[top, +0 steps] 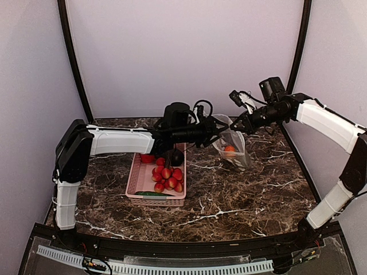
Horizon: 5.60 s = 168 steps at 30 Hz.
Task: Place the food in the zip-top bag and seal the zipper
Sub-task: Place the fake fruit in the zipper food storage bag, then pick up the fake fruit from the bin, then place the fake fruit in the zipper food storage bag.
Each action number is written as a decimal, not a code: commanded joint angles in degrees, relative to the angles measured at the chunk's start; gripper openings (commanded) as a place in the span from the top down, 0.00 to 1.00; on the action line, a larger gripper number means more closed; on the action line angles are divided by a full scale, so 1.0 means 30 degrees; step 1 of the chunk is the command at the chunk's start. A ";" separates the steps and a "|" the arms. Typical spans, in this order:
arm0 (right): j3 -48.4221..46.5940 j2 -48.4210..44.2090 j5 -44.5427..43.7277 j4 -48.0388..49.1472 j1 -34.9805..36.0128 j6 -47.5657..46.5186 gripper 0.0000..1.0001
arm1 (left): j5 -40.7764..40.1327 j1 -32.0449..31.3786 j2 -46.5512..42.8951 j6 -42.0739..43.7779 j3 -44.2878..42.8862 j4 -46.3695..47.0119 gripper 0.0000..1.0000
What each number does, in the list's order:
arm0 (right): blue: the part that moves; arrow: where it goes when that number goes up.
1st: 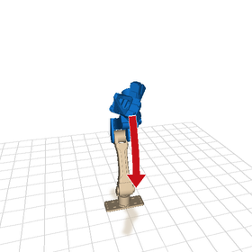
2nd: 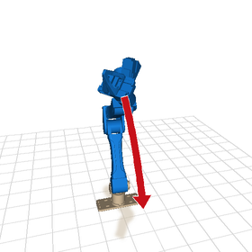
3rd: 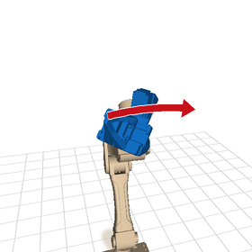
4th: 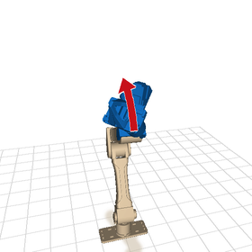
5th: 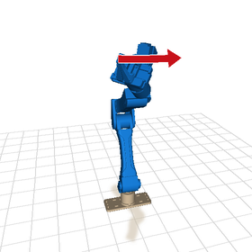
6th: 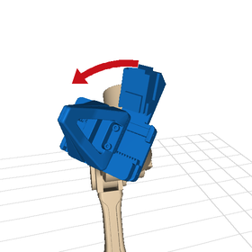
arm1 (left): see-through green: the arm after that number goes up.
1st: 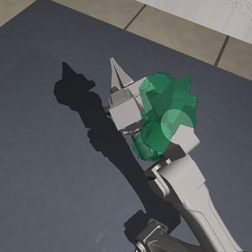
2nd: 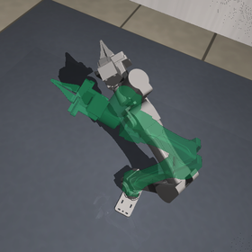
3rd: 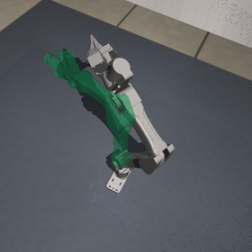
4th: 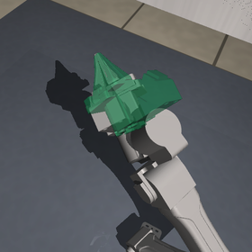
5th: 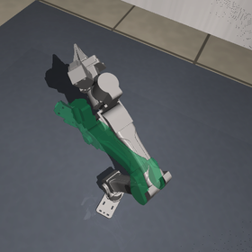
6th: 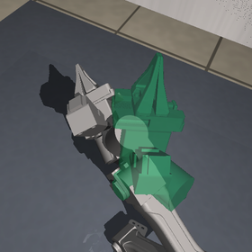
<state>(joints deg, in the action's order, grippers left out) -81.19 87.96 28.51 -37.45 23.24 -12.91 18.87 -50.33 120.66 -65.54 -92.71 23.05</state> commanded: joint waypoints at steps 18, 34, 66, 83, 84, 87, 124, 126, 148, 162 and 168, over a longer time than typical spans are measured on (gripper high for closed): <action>-0.0635 -0.0889 -0.1870 0.2527 -0.3764 -0.1396 1.00 | -0.1662 -0.0685 -0.6701 1.4259 0.3923 -0.8024 0.48; 0.5169 -0.2055 0.2951 0.5370 -0.3815 -0.1513 1.00 | -0.5954 -0.0071 -1.0682 1.8187 0.6572 -1.7561 0.41; 0.6056 -0.2521 0.4035 0.5645 -0.3852 -0.2097 1.00 | -1.0222 0.5360 -0.4214 1.8738 0.0739 -2.0430 0.34; 0.5999 -0.2398 0.3943 0.5608 -0.3852 -0.2036 1.00 | -1.0897 0.5730 -0.1340 1.8915 -0.1221 -2.1256 0.37; 0.6020 -0.2390 0.3943 0.5600 -0.3852 -0.2031 1.00 | -1.0958 0.5730 -0.1262 1.8850 -0.1200 -2.1271 0.36; 0.6042 -0.2339 0.3943 0.5599 -0.3852 -0.2093 1.00 | -1.1107 0.5730 -0.1228 1.8779 -0.0875 -2.1241 0.32; 0.6019 -0.2026 0.4060 0.5462 -0.3852 -0.2224 1.00 | -1.1034 0.5636 -0.0699 1.8847 -0.0971 -2.2022 0.55; 0.6022 -0.1938 0.3984 0.5452 -0.3850 -0.2258 1.00 | -1.1030 0.5528 -0.1201 1.8860 -0.0951 -2.2113 0.56; 0.4793 -0.0770 0.2506 0.4747 -0.3852 -0.1860 1.00 | -0.6588 0.0957 -0.9379 2.0384 0.2336 -1.5182 0.62; 0.0610 0.0356 0.2753 0.0664 -0.3588 -0.1662 1.00 | -0.3052 -0.2834 -0.6638 1.6348 0.2672 -0.3511 0.65; -0.0677 0.0503 0.3048 -0.1084 -0.3008 -0.1396 1.00 | -0.5358 -0.3145 -0.4043 1.4394 -0.0456 -0.4771 0.68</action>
<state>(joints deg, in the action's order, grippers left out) -80.36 88.64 36.62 -35.73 12.75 -17.91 7.68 -59.59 106.06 -17.21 -88.64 8.38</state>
